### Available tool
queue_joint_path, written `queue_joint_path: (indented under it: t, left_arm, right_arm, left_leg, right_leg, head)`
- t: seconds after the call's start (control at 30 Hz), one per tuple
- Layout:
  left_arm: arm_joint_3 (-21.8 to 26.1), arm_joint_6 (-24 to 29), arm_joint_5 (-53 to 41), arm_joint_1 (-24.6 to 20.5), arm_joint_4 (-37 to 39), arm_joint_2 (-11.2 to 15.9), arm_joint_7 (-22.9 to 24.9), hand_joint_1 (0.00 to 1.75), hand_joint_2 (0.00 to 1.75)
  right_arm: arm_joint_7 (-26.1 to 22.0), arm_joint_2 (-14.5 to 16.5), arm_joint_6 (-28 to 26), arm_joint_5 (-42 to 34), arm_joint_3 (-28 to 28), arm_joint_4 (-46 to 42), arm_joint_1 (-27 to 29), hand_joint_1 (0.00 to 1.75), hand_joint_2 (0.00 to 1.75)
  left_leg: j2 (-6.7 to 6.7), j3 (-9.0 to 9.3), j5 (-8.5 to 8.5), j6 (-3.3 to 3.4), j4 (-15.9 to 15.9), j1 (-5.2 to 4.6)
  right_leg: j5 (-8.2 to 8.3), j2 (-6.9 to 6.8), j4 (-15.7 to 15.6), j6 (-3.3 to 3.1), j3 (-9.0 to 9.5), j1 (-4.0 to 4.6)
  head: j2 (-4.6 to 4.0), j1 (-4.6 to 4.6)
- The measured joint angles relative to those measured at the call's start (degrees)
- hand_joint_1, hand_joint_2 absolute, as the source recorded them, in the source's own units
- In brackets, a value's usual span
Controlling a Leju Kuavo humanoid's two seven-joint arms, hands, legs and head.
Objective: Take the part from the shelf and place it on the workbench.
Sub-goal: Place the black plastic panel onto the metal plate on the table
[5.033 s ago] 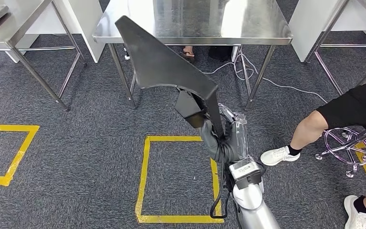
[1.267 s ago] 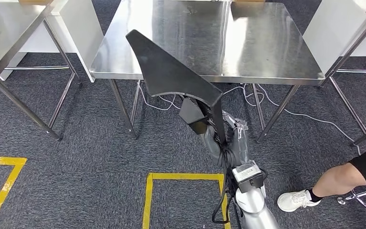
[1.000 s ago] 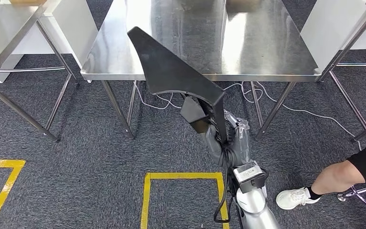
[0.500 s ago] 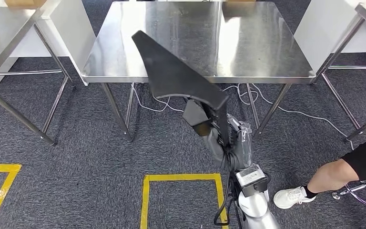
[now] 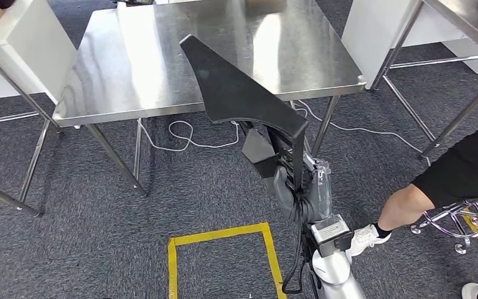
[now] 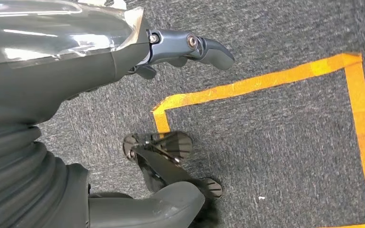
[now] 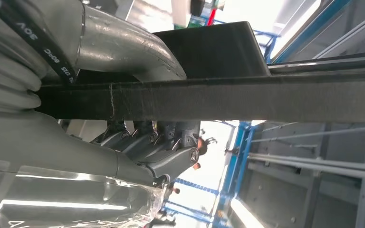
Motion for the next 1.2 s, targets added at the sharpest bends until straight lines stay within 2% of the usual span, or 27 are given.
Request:
queue_joint_path:
  t: [0.03,0.07,0.13,0.17,0.2,0.27,0.33,0.4,0.47,0.6,0.73,0.83,0.87,0.9,0.97,1.03,1.07,1.1,1.13,1.2]
  left_arm:
    - [0.0,0.1,0.0,0.0,0.0,0.0,0.0,0.0,1.75]
    - [0.0,0.1,0.0,0.0,0.0,0.0,0.1,0.0,1.75]
    - [0.0,0.2,0.0,-0.1,0.0,0.1,0.1,0.0,1.75]
    - [0.0,0.2,0.0,-0.2,0.0,0.1,0.1,0.0,1.75]
    - [0.0,0.2,0.0,-0.2,0.0,0.2,0.2,0.0,1.75]
    - [0.0,0.3,-0.1,-0.4,0.0,0.2,0.2,0.0,1.75]
    - [0.0,0.5,-0.2,-0.4,0.0,0.2,0.2,0.0,1.75]
    - [0.0,0.9,-0.2,-0.4,0.0,0.2,0.2,0.0,1.75]
    - [0.0,1.3,-0.3,-0.4,0.0,0.2,0.2,0.0,1.75]
    - [0.0,1.9,-0.4,-0.4,0.0,0.2,0.2,0.0,1.75]
    - [0.0,2.0,-0.5,-0.4,0.0,0.2,0.3,0.0,1.75]
    - [0.0,2.1,-0.6,-0.4,0.0,0.2,0.4,0.0,1.75]
    - [0.0,2.1,-0.6,-0.4,0.0,0.2,0.4,0.0,1.75]
    - [0.0,2.1,-0.6,-0.4,0.0,0.2,0.4,0.0,1.75]
    - [0.0,2.1,-0.6,-0.4,0.0,0.1,0.4,0.0,1.75]
    - [0.0,2.1,-0.8,-0.3,0.0,0.1,0.5,0.0,1.75]
    - [0.0,2.1,-0.9,-0.2,0.0,0.1,0.5,0.0,1.75]
    - [0.0,2.1,-1.0,-0.2,0.0,0.1,0.6,0.0,1.75]
    - [0.0,2.1,-1.0,-0.1,0.0,0.1,0.7,0.0,1.75]
    - [0.0,2.1,-1.1,-0.1,0.0,0.1,0.7,0.0,1.75]
  right_arm:
    - [0.0,0.0,0.0,0.0,0.0,0.0,0.1,1.75,1.75]
    - [0.0,0.0,0.0,0.1,0.0,0.0,0.1,1.75,1.75]
    - [0.0,0.1,0.0,0.1,0.0,0.0,0.1,1.75,1.75]
    - [0.0,0.1,0.0,0.1,0.0,0.0,0.1,1.75,1.75]
    - [0.0,0.1,0.0,0.1,0.0,0.0,0.1,1.75,1.75]
    - [0.0,0.2,-0.1,0.2,0.0,0.0,0.1,1.75,1.75]
    - [0.0,0.2,-0.1,0.3,0.0,0.0,0.1,1.75,1.75]
    - [0.0,0.2,-0.2,0.5,0.0,0.0,0.1,1.75,1.75]
    - [0.0,0.2,-0.2,0.6,0.0,0.0,0.1,1.75,1.75]
    - [0.0,0.2,-0.2,0.7,0.0,0.0,0.1,1.75,1.75]
    - [0.0,0.2,-0.2,0.9,0.0,0.0,0.0,1.75,1.75]
    - [0.1,0.3,-0.2,1.0,0.0,0.0,-0.2,1.75,1.75]
    - [0.1,0.3,-0.2,1.0,0.0,0.0,-0.2,1.75,1.75]
    - [0.1,0.4,-0.2,1.1,0.0,0.0,-0.3,1.75,1.75]
    - [0.1,0.4,-0.2,1.1,0.1,0.0,-0.6,1.75,1.75]
    - [0.1,0.3,-0.2,1.1,0.1,0.0,-0.7,1.75,1.75]
    - [0.1,0.3,-0.2,1.1,0.1,0.1,-0.7,1.75,1.75]
    - [0.1,0.3,-0.2,1.1,0.1,0.1,-0.7,1.75,1.75]
    - [0.1,0.3,-0.2,1.1,0.1,0.1,-0.7,1.75,1.75]
    - [0.1,0.3,-0.2,1.1,0.1,0.1,-0.7,1.75,1.75]
  left_leg:
    - [-0.1,-1.08,1.07,0.35,0.5,-0.11]
    - [-0.23,-1.05,3.24,0.84,-1.3,-0.27]
    - [-0.83,1.2,8.36,2.17,-8.6,-0.8]
    - [-1.05,2.27,9.96,2.69,-11.7,-1.1]
    - [-1.17,2.9,10.76,2.89,-13.6,-1.35]
    - [-1.11,3.04,10.9,1.88,-14.5,-1.65]
    - [-1.27,3.0,10.99,1.27,-14.6,-1.9]
    - [-1.44,2.93,11.09,1.75,-14.6,-2.16]
    - [-1.49,2.84,11.2,1.96,-14.5,-2.33]
    - [-1.5,2.65,11.32,2.22,-14.5,-2.62]
    - [-1.51,2.6,11.31,2.39,-14.5,-2.75]
    - [-1.43,2.65,11.32,3.27,-14.6,-2.85]
    - [-1.26,2.93,11.59,3.72,-15.1,-2.62]
    - [-1.09,3.34,11.94,4.07,-15.8,-2.34]
    - [-0.58,3.99,12.48,4.48,-16.9,-1.86]
    - [-0.13,4.06,12.45,4.51,-17.0,-1.83]
    - [0.07,4.08,12.35,4.39,-17.0,-1.79]
    - [0.24,4.15,12.22,4.19,-17.0,-1.7]
    - [0.36,4.3,12.04,3.9,-16.9,-1.54]
    - [0.49,4.64,11.45,2.98,-16.5,-1.27]
  right_leg:
    - [-0.05,0.56,0.0,-0.07,0.12,0.2]
    - [-0.1,1.07,0.0,-0.14,0.33,0.39]
    - [-0.23,1.81,0.0,-0.29,0.85,0.69]
    - [-0.28,2.11,0.0,-0.29,0.98,0.86]
    - [-0.37,2.27,0.0,-0.28,0.94,1.0]
    - [-0.61,2.24,0.2,-0.39,0.69,1.21]
    - [-0.7,1.93,0.2,-0.47,0.62,1.15]
    - [-0.59,1.71,0.1,-0.31,0.68,1.05]
    - [-0.48,1.63,-0.1,-0.13,0.71,1.03]
    - [-0.4,1.62,-0.1,0.25,0.72,0.91]
    - [-0.39,1.61,-0.2,0.3,0.72,0.68]
    - [-0.02,1.81,-1.0,1.16,0.92,-0.06]
    - [0.07,1.61,-1.1,1.48,0.92,-0.15]
    - [-0.25,1.0,-0.6,1.55,0.64,0.1]
    - [-2.41,-0.61,4.1,1.08,-1.69,0.32]
    - [-5.4,-1.41,11.8,0.81,-5.57,0.13]
    - [-6.1,-1.54,14.4,1.03,-6.92,-0.07]
    - [-5.97,-1.67,15.0,1.49,-7.25,-0.31]
    - [-4.97,-1.85,13.2,2.15,-6.29,-0.57]
    - [-2.2,-2.55,5.4,3.4,-2.09,-1.04]
  head:
    - [0.0,-0.01]
    - [-0.01,-0.01]
    - [-0.01,0.03]
    - [-0.01,0.1]
    - [-0.01,0.14]
    - [-0.01,0.2]
    - [0.0,0.2]
    - [0.0,0.2]
    - [-0.01,0.21]
    - [0.0,0.2]
    - [-0.01,0.2]
    - [-0.01,0.09]
    - [-0.01,0.05]
    - [-0.01,0.07]
    - [0.0,0.2]
    - [0.01,0.29]
    - [0.01,0.28]
    - [0.01,0.27]
    - [0.0,0.28]
    - [0.0,0.33]
